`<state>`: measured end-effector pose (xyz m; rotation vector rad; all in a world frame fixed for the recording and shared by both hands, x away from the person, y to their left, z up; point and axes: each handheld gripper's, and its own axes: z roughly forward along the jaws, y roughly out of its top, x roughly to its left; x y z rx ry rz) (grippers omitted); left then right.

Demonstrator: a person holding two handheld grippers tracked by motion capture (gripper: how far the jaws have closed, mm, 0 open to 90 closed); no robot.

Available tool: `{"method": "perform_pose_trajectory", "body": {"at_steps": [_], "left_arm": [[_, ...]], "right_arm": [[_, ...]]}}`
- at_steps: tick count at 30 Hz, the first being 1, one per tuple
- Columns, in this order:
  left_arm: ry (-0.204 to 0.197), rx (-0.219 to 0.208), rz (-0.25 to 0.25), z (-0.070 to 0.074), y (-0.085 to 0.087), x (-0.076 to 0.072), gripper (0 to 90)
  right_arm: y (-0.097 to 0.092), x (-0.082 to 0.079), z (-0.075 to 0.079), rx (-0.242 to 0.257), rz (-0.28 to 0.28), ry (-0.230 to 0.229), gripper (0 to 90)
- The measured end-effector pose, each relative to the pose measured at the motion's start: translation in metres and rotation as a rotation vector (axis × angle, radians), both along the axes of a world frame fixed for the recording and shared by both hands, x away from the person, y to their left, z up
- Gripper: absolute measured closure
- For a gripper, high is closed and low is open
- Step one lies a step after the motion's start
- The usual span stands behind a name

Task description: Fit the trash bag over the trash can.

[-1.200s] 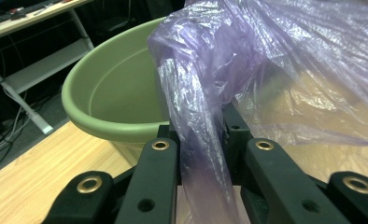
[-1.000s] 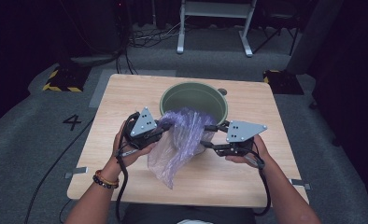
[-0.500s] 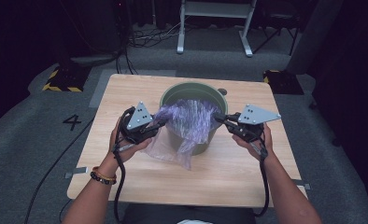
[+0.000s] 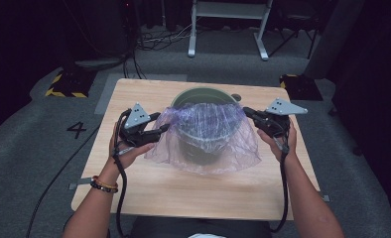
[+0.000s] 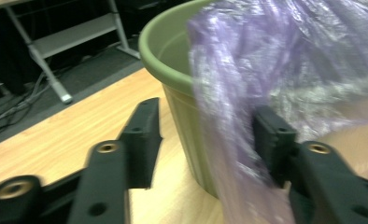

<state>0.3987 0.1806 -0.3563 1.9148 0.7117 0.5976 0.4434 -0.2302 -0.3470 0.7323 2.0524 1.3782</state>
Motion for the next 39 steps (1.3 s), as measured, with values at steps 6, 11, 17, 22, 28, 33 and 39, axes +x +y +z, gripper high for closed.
{"method": "perform_pose_trajectory", "body": {"at_steps": [6,11,17,22,28,33,39], "left_arm": [[-0.028,0.019,-0.024,0.001,-0.004,-0.007,67.4],[-0.029,0.038,-0.021,0.001,-0.010,-0.011,77.0],[-0.026,0.041,-0.012,0.003,-0.014,-0.011,81.2],[-0.024,0.045,-0.012,0.003,-0.017,-0.010,82.2],[-0.022,0.049,-0.007,0.003,-0.019,-0.009,82.2],[-0.020,0.038,-0.009,0.004,-0.019,-0.008,82.1],[-0.019,0.028,-0.010,0.004,-0.016,-0.008,80.8]], "right_arm": [[-0.006,-0.008,0.004,0.015,0.008,-0.030,53.8],[-0.009,-0.029,0.016,-0.008,0.056,-0.073,38.8],[-0.020,-0.059,0.034,0.027,0.136,-0.151,37.0],[-0.005,-0.092,0.035,-0.016,0.292,-0.176,34.6],[0.016,-0.111,0.025,-0.073,0.391,-0.178,29.8],[0.039,-0.116,0.006,-0.206,0.386,-0.232,27.1],[0.054,-0.113,-0.010,-0.331,0.244,-0.325,56.7]]}}
